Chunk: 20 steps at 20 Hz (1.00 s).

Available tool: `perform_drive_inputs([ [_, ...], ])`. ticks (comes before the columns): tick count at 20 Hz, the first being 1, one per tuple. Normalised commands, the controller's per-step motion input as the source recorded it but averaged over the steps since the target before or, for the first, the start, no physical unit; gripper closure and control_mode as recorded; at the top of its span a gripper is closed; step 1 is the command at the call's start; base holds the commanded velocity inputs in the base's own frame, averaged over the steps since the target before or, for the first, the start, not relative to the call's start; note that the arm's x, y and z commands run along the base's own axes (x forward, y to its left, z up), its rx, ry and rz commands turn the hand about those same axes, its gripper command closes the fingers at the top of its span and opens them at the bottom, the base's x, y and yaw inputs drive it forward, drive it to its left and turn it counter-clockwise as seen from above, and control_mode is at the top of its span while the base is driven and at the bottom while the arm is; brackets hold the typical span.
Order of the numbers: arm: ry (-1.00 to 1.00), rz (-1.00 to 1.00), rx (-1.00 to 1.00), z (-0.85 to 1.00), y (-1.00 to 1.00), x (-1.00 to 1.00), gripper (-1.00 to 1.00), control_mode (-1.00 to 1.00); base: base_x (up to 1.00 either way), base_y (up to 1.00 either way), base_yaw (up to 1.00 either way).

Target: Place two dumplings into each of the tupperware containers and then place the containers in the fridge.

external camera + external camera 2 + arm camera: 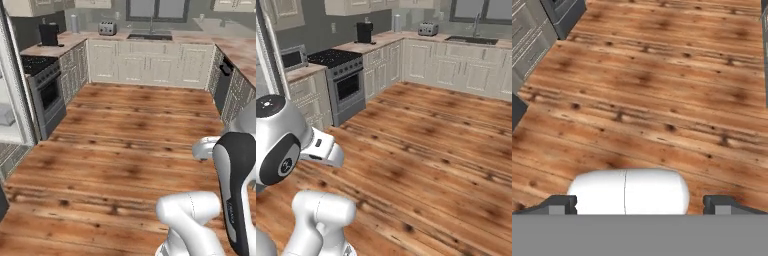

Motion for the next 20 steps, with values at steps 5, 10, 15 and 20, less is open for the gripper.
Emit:
perform_drive_inputs([
  [5,0.0,0.0,0.0,0.0,0.0,0.0,-1.0,1.0,-0.1,-0.03,-0.54],
  [10,0.0,0.0,0.0,0.0,0.0,0.0,-1.0,1.0,0.01,-0.97,-0.14],
  [15,0.0,0.0,0.0,0.0,0.0,0.0,-1.0,1.0,0.12,-1.0,-0.09],
  [20,0.0,0.0,0.0,0.0,0.0,0.0,-1.0,1.0,0.39,-1.0,-0.01],
])
